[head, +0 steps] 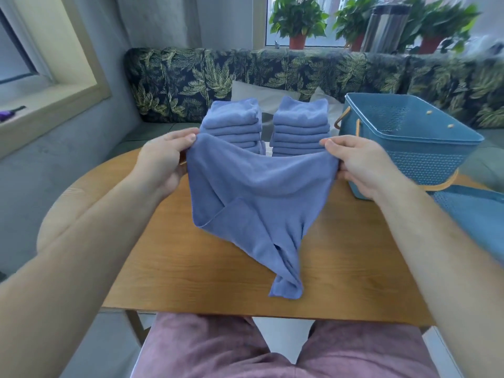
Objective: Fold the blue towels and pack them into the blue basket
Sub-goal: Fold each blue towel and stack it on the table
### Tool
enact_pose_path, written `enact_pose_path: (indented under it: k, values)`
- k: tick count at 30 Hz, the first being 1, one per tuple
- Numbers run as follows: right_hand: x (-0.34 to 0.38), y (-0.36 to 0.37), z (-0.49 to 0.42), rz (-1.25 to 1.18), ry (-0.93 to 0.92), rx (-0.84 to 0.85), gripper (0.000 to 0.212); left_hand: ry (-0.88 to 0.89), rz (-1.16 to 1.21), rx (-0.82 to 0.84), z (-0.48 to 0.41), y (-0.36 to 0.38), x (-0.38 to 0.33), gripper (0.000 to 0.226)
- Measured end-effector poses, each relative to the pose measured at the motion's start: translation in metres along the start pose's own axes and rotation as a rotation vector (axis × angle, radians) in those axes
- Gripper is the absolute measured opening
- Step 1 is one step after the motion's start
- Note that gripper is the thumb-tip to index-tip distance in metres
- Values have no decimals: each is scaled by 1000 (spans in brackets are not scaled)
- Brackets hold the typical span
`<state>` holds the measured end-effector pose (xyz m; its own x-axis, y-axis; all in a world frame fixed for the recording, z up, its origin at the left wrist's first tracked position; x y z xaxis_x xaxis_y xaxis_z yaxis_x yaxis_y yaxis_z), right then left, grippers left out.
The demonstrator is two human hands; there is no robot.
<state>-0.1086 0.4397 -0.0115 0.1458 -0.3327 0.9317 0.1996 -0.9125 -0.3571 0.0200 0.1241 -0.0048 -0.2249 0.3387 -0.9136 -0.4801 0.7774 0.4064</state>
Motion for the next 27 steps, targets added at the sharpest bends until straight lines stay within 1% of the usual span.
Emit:
enact_pose_path:
  k: [3,5,9,12,15,20,22,24,26,27]
  values:
    - [42,-20,-10,-16,-101,-85,10,121,49,24,-4,23,-50,17]
    - [69,-32,-12,-29,-151,-102,11,192,56,22,-4,32,-79,23]
    - [113,-56,-6,-60,-184,-137,9,279,31,36,-4,44,-117,26]
    - [136,-69,5,-118,-185,-146,7,290,37,50,2,47,-133,26]
    - [152,-80,21,-150,-208,-117,13,281,51,104,16,51,-144,32]
    - [173,-95,41,-137,-258,-35,31,258,81,156,34,56,-159,41]
    - [178,-99,43,-114,-240,-28,32,261,56,140,35,56,-158,39]
    - [178,-101,41,-64,-199,-62,31,280,15,94,32,56,-152,28]
    - [173,-100,36,33,-166,-92,31,305,-56,50,25,56,-144,18]
    - [169,-98,31,86,-148,-96,32,308,-98,31,21,58,-140,18]
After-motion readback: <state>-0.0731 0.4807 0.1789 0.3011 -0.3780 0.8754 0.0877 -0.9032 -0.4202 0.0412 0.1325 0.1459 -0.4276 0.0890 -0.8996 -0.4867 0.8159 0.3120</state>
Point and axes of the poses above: each hand's wrist, its own z-axis away from the middle knuckle, its own y-axis out of the palm, x = y × z, the point moved 2 cm from there along -z, towards the middle knuckle, and after that the axes turned 13 degrees about z, right-handed, at the moved point
